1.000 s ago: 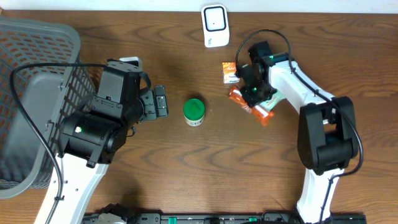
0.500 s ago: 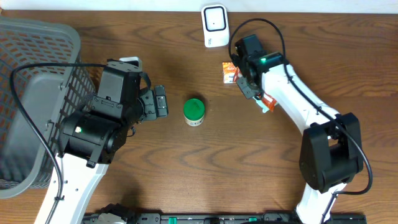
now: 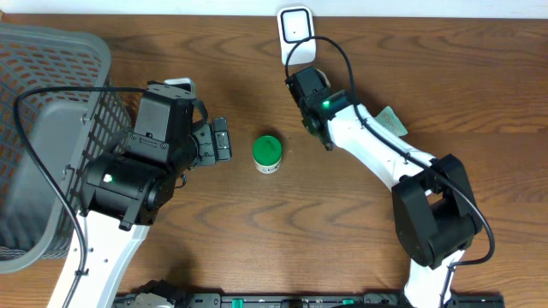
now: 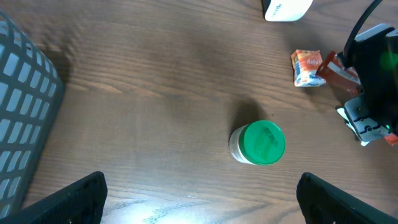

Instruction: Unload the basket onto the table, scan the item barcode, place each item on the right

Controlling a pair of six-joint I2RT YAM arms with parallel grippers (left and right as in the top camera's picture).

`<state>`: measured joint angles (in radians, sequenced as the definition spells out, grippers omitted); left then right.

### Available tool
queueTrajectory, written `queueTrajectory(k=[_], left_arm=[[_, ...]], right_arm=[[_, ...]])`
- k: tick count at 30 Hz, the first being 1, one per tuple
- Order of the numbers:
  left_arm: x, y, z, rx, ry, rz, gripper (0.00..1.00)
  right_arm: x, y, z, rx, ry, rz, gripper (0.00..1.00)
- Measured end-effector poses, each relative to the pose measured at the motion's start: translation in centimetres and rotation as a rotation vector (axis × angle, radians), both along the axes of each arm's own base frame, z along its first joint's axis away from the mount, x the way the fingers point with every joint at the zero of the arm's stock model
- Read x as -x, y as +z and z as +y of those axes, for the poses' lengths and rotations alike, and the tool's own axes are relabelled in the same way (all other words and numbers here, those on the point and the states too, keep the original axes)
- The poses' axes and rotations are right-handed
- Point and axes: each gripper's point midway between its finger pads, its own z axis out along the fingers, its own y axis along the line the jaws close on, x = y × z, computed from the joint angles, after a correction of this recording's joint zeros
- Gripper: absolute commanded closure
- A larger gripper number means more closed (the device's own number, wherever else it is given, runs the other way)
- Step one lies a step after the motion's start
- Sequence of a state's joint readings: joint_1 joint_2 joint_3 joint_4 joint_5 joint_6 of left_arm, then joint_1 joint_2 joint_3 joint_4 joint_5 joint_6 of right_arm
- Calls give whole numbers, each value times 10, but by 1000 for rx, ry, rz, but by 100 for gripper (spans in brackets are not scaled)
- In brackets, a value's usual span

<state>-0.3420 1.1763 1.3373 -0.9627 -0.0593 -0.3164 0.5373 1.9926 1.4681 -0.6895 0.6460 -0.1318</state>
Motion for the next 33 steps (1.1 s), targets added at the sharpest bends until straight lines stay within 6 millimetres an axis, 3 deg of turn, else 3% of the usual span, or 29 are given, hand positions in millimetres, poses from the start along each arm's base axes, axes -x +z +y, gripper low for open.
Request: queueTrajectory(k=[9, 14, 23, 25, 30, 33], left_arm=[[0, 0, 0, 0, 0, 0, 2], [0, 0, 0, 0, 0, 0, 2], [0, 0, 0, 0, 0, 0, 2], [0, 0, 0, 0, 0, 0, 2], [0, 0, 0, 0, 0, 0, 2], [0, 0, 0, 0, 0, 0, 2]], right_arm=[[7, -10, -5, 41, -3, 4, 98], [30, -35, -7, 127, 27, 22, 98], [71, -61, 15, 224, 146, 57, 99], [74, -62, 17, 226, 156, 65, 96], [83, -69, 24, 183, 160, 101, 74], [92, -77, 29, 130, 154, 145, 55]])
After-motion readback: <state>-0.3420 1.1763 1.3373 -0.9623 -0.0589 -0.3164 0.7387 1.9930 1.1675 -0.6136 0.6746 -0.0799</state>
